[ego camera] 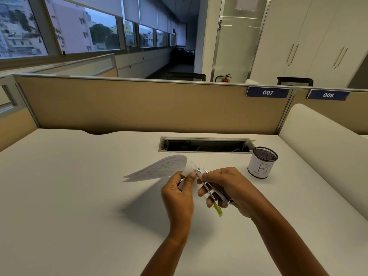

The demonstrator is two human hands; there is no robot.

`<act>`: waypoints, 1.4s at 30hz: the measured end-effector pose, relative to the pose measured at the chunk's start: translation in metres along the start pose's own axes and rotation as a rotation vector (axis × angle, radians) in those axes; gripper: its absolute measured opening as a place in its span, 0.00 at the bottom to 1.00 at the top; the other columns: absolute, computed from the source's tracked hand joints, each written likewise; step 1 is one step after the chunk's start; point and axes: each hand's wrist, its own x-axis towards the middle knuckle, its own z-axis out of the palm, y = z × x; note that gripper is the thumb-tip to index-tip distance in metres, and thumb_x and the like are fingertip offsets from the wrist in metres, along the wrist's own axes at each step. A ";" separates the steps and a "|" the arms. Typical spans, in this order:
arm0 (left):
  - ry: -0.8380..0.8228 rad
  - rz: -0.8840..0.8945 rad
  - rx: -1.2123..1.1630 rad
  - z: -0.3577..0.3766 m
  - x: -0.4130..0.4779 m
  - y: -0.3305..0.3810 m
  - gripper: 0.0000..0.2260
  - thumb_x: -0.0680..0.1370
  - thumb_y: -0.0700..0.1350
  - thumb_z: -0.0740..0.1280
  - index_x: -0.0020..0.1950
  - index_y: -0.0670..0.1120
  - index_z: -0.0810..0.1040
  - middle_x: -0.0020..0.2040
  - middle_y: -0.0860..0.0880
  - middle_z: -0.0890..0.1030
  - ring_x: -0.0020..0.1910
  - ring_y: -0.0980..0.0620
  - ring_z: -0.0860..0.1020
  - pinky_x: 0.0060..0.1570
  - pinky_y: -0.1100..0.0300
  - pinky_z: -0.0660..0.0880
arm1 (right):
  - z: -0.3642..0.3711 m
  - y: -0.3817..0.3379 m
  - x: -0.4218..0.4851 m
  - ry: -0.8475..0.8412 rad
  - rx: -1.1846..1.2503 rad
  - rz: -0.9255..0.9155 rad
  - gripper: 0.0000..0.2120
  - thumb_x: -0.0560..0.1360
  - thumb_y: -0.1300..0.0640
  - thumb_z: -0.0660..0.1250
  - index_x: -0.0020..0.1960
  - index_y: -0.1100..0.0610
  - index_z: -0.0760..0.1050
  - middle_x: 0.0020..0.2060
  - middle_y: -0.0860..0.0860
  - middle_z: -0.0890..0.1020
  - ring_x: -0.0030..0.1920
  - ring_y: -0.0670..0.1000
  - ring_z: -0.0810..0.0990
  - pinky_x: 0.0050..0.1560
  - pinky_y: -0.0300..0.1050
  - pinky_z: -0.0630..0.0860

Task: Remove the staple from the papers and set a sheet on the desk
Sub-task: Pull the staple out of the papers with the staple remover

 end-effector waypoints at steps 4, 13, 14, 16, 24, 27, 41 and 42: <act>0.047 0.084 0.035 0.003 0.003 -0.001 0.11 0.71 0.38 0.68 0.52 0.38 0.79 0.53 0.40 0.81 0.49 0.52 0.76 0.47 0.70 0.70 | 0.005 0.003 0.001 0.003 0.166 0.020 0.11 0.77 0.57 0.60 0.42 0.61 0.77 0.25 0.50 0.82 0.21 0.47 0.78 0.18 0.32 0.68; 0.081 0.162 0.029 0.009 0.007 0.002 0.09 0.71 0.36 0.67 0.50 0.37 0.78 0.43 0.51 0.77 0.32 0.64 0.77 0.34 0.83 0.69 | 0.017 0.007 0.002 0.045 0.416 0.010 0.13 0.77 0.56 0.58 0.40 0.60 0.76 0.22 0.49 0.81 0.20 0.46 0.77 0.18 0.32 0.68; 0.082 0.166 0.032 0.010 0.008 0.002 0.09 0.71 0.36 0.67 0.50 0.37 0.78 0.43 0.51 0.77 0.33 0.64 0.75 0.35 0.84 0.69 | 0.018 0.008 0.003 0.050 0.434 0.007 0.12 0.77 0.55 0.58 0.41 0.60 0.76 0.22 0.49 0.81 0.20 0.46 0.77 0.18 0.32 0.68; 0.086 0.154 0.025 0.010 0.009 0.001 0.09 0.71 0.36 0.67 0.51 0.36 0.78 0.44 0.51 0.77 0.36 0.63 0.74 0.34 0.82 0.70 | 0.019 0.010 0.003 0.053 0.454 -0.007 0.12 0.77 0.55 0.58 0.42 0.60 0.77 0.22 0.49 0.81 0.20 0.46 0.77 0.18 0.32 0.69; 0.058 0.063 -0.058 0.010 0.010 0.005 0.10 0.72 0.39 0.66 0.53 0.41 0.76 0.48 0.49 0.78 0.43 0.52 0.78 0.44 0.63 0.76 | 0.017 0.008 0.002 0.076 0.271 -0.143 0.14 0.78 0.55 0.57 0.39 0.59 0.76 0.26 0.50 0.81 0.22 0.46 0.77 0.19 0.32 0.70; 0.046 0.036 -0.073 0.009 0.010 0.006 0.09 0.73 0.40 0.66 0.52 0.44 0.75 0.47 0.52 0.76 0.39 0.56 0.77 0.36 0.71 0.76 | 0.019 0.007 0.001 0.063 0.297 -0.156 0.13 0.78 0.55 0.57 0.41 0.60 0.76 0.24 0.49 0.81 0.21 0.46 0.78 0.18 0.32 0.69; 0.024 0.136 -0.040 0.003 0.009 0.001 0.08 0.71 0.38 0.67 0.50 0.43 0.76 0.46 0.50 0.78 0.44 0.48 0.78 0.47 0.56 0.76 | 0.026 0.012 -0.001 0.020 0.509 -0.029 0.14 0.79 0.53 0.54 0.45 0.60 0.75 0.26 0.53 0.79 0.21 0.46 0.76 0.17 0.31 0.68; 0.024 0.146 -0.044 0.003 0.009 0.000 0.08 0.71 0.38 0.67 0.50 0.43 0.76 0.45 0.52 0.78 0.44 0.50 0.78 0.47 0.59 0.76 | 0.027 0.012 -0.001 0.012 0.543 -0.026 0.15 0.79 0.53 0.54 0.45 0.60 0.75 0.24 0.52 0.79 0.20 0.46 0.76 0.16 0.31 0.68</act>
